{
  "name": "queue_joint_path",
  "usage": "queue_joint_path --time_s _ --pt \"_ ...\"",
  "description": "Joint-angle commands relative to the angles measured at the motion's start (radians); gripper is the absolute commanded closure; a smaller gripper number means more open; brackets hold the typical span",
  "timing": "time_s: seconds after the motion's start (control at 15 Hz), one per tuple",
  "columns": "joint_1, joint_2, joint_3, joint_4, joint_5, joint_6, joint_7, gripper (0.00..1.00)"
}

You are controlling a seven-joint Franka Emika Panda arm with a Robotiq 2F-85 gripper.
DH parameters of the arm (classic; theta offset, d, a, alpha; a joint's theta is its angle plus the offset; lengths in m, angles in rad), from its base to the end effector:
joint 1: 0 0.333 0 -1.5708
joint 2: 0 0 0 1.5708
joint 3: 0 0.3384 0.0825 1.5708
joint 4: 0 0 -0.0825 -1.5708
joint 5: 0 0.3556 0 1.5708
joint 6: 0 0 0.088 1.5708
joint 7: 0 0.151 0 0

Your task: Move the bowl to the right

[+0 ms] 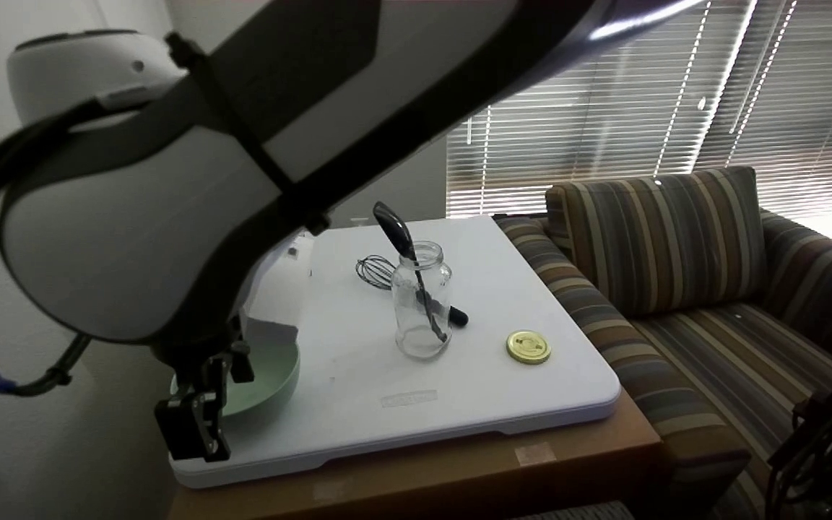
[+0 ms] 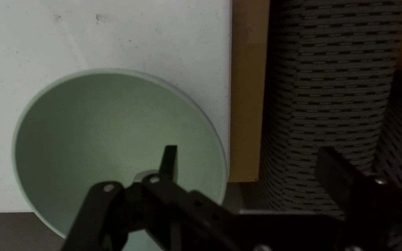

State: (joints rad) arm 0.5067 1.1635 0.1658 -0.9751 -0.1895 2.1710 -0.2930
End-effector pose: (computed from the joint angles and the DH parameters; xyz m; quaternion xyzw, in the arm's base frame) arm 0.6479 0.4386 0.1269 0.8852 0.4646 0.0228 0.0000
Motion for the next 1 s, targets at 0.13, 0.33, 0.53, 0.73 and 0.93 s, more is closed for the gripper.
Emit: queue_joint_path --time_s 0.13,0.33,0.53,0.73,0.93 --pt "0.001 0.0 0.0 0.0 0.001 0.0 0.016 0.0" --pt "0.001 0.0 0.0 0.0 0.001 0.0 0.018 0.0" --pt "0.024 -0.006 -0.04 -0.031 -0.045 0.042 0.049 0.0" --pt "0.03 0.039 -0.08 -0.005 -0.087 0.046 0.049 0.0" --pt "0.022 0.089 -0.105 0.026 -0.094 0.044 0.035 0.0"
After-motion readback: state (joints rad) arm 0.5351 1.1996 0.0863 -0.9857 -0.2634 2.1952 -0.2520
